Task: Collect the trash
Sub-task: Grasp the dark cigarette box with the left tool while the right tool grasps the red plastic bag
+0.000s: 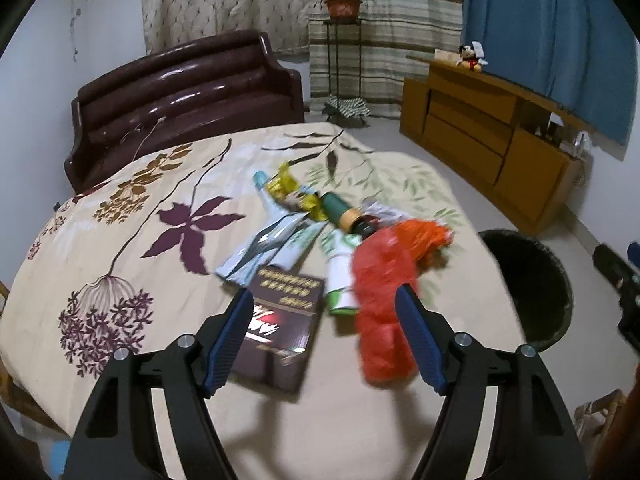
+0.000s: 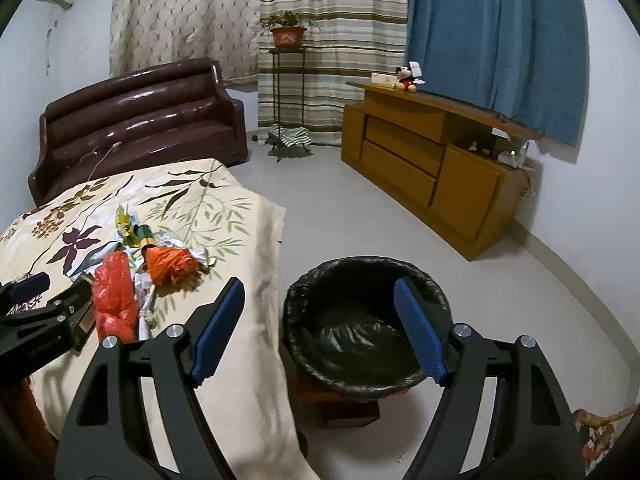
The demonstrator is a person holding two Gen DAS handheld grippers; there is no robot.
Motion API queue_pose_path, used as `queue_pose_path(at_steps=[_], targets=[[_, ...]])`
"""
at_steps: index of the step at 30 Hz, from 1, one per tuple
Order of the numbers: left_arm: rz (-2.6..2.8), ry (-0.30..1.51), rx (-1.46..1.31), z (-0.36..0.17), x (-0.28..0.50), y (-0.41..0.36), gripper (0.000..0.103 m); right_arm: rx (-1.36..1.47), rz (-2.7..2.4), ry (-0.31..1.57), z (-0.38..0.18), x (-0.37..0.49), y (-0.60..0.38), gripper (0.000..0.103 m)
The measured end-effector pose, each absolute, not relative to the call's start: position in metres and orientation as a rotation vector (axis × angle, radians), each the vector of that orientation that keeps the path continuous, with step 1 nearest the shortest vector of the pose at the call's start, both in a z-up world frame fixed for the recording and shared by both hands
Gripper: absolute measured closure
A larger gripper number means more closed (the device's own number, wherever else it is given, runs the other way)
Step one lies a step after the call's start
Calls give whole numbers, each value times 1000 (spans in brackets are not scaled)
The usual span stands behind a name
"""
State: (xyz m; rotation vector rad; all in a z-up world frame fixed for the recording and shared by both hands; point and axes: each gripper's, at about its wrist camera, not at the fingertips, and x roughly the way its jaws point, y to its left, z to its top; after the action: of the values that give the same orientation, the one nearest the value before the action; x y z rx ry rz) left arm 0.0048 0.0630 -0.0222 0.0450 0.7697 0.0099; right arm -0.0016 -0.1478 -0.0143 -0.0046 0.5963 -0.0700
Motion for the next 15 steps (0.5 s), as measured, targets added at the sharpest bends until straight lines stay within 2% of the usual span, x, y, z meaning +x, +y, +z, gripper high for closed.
queue_pose_path(at_steps=[10,15], targets=[[33,816,65,-37,6,92,32,-11,-11,637,-22,12,-126,28],[20,831,81,-46,14,94,27,-15,1,649,-23,16,-120,28]])
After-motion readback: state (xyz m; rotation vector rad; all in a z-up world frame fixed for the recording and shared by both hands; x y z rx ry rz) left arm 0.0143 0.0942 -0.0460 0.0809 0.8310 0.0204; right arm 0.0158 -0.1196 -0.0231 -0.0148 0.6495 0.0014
